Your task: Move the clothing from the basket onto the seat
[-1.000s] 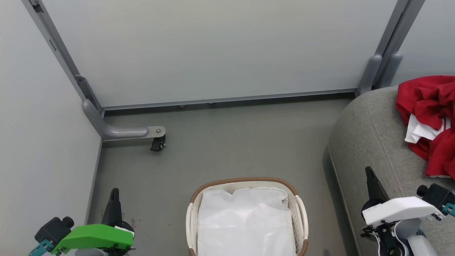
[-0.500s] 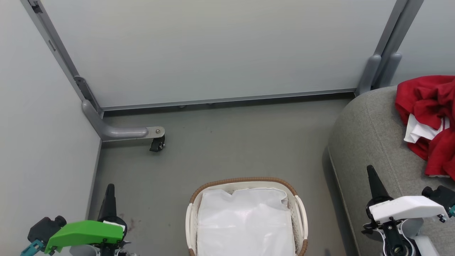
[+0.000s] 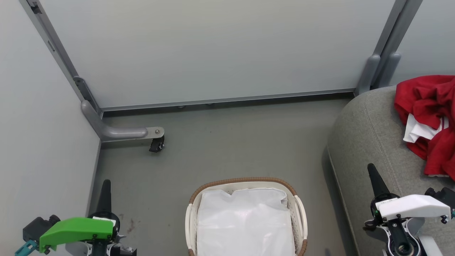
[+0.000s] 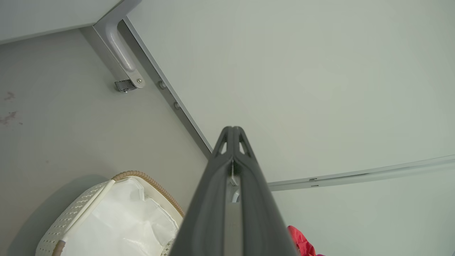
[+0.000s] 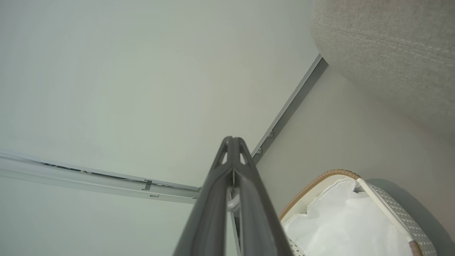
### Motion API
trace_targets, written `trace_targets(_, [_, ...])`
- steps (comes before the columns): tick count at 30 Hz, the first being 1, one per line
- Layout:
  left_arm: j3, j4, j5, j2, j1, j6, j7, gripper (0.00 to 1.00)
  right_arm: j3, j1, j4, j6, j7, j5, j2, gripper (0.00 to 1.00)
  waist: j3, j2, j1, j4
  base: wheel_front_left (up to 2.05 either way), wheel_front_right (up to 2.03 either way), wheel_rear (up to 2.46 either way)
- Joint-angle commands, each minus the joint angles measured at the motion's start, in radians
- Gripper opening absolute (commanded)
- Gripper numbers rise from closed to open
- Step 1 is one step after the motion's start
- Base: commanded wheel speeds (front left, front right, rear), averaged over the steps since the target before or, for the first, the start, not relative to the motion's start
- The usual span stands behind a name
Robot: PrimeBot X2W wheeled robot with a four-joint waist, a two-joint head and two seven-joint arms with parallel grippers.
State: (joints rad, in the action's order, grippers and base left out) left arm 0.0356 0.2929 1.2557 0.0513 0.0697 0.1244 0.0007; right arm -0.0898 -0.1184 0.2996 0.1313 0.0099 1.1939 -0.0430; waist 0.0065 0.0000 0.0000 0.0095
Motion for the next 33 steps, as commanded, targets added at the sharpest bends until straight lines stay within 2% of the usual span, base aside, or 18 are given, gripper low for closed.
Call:
trace_targets(1, [0.009,-0.013,0.027,0.007,0.025,0.007,0.009,0.0,-0.005,0.002,-0.014,-0.001,0.007,0.028,-0.007,0.0,0.0,0.0,0.0,0.0,0.0,0.0,0.0])
trace_targets(33, [0.055,-0.039,0.259,0.006,0.038,0.008,0.081,0.0,-0.019,0.011,-0.045,-0.001,0.077,0.299,-0.009,0.0,-0.002,0.0,0.0,-0.006,0.0,0.0,0.0])
